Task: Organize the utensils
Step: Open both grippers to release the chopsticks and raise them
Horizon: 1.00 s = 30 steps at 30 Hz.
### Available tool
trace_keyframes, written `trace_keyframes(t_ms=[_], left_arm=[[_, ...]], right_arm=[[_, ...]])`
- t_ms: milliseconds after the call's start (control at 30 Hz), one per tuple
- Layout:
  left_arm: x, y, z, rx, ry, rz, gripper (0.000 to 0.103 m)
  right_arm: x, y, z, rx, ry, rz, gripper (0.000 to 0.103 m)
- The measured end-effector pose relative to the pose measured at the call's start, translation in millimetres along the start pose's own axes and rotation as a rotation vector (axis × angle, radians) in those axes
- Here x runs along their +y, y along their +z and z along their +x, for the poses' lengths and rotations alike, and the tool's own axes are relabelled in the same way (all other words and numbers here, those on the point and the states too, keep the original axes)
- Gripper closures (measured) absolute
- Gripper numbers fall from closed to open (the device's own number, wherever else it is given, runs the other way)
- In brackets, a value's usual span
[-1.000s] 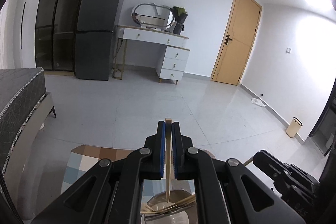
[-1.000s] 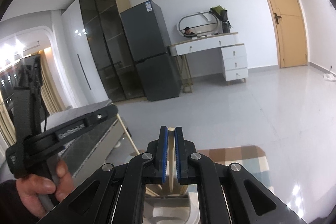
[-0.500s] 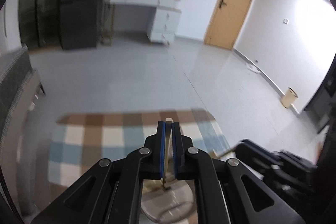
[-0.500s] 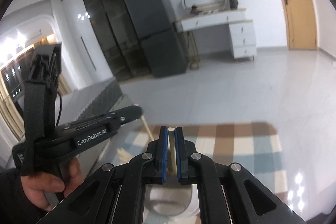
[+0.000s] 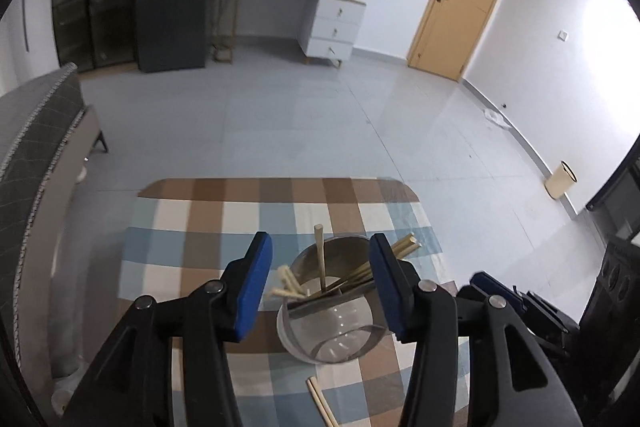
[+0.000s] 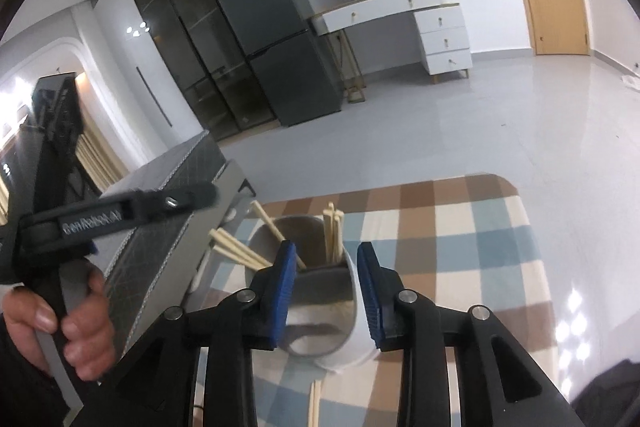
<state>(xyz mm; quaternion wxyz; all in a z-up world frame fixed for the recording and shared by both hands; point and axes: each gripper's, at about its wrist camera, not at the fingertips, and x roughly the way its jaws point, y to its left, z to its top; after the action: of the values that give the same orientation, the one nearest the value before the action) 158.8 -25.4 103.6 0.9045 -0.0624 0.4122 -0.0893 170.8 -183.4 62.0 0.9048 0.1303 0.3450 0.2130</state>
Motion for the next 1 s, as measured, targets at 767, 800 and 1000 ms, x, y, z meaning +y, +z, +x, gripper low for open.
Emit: trace_keyframes(t_ms=[767, 800, 1000], left_arm=[[-12.9, -81.0, -103.3, -0.198, 0.1, -0.011, 0.017], [-12.2, -84.7, -105.5, -0.204, 0.109, -0.007, 0.016], [-6.7, -106.2, -110.9, -0.252, 0.136, 0.005, 0.012]], right_arm=[[35.3, -61.8, -129.1, -0.189, -0.089, -0.042, 0.032], [38.1, -66.0, -132.0, -0.193, -0.094, -0.053, 0.032], [48.2, -85.0, -141.0, -0.2, -0.101, -0.068, 0.025]])
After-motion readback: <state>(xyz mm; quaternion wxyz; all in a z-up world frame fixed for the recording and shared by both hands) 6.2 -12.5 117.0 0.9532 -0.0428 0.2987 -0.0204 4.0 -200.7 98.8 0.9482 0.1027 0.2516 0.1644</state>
